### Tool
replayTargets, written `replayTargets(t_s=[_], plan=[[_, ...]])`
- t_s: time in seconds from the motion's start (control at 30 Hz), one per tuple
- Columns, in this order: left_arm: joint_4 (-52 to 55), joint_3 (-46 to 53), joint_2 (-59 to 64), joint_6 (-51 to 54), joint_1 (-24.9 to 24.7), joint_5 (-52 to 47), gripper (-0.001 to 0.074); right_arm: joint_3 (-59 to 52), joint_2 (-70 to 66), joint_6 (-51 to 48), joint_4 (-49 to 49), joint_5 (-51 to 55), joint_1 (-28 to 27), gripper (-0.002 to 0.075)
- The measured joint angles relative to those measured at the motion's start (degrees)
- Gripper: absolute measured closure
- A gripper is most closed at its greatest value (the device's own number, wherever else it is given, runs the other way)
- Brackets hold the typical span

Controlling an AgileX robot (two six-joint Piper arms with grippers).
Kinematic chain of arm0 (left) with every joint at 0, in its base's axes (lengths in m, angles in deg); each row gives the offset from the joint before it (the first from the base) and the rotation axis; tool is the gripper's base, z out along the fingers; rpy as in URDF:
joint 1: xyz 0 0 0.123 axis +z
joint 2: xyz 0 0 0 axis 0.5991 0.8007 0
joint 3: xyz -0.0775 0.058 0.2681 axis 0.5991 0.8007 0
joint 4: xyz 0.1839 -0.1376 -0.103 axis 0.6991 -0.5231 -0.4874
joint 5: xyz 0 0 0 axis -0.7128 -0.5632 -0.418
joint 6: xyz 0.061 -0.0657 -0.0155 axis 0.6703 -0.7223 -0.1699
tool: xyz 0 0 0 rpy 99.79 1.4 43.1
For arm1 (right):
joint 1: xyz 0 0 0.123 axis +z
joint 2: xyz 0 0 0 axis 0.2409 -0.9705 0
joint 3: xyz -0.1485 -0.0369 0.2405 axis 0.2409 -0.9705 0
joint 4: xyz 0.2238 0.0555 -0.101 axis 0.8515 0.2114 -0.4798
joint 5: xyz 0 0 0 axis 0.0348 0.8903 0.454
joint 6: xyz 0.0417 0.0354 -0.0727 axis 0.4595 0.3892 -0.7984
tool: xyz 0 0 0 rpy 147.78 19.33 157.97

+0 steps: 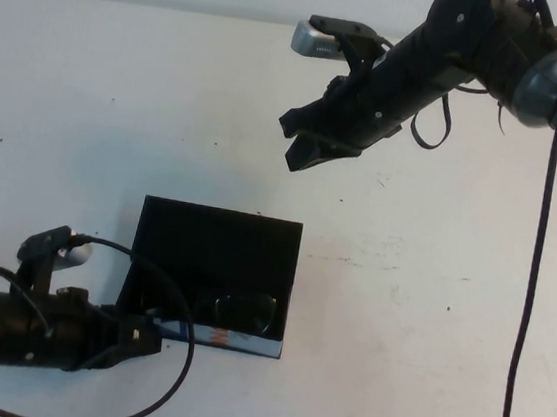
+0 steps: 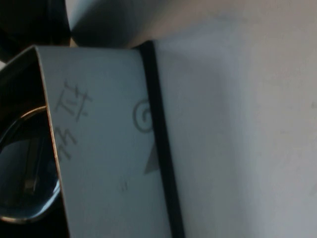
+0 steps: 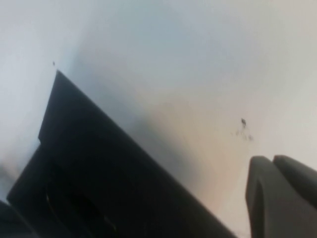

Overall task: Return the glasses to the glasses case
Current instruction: Close the glasses case

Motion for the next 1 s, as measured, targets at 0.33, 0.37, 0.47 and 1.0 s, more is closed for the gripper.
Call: replayTargets(t_s=[0.33, 0.37, 0.47, 1.0], plan=[[-0.7, -0.5, 1.8, 1.0, 0.0, -1.9, 0.0739, 7.7, -9.8, 0.0, 3.7, 0.0, 0.0, 0.0737], [-0.7, -0.5, 1.8, 1.0, 0.0, -1.9, 0.0739, 8.1, -10.5, 0.0, 4.0, 0.2, 0.0, 0.0737], [-0.7, -0.5, 1.8, 1.1, 0.0, -2.1, 0.0739, 9.3, -12.8, 0.0, 5.8, 1.3, -0.1, 0.0737], [-0.7, -0.5, 1.9, 1.3, 0.0, -2.1, 0.0739, 11.1, -15.6, 0.9, 7.7, 4.7, 0.9, 0.0737]])
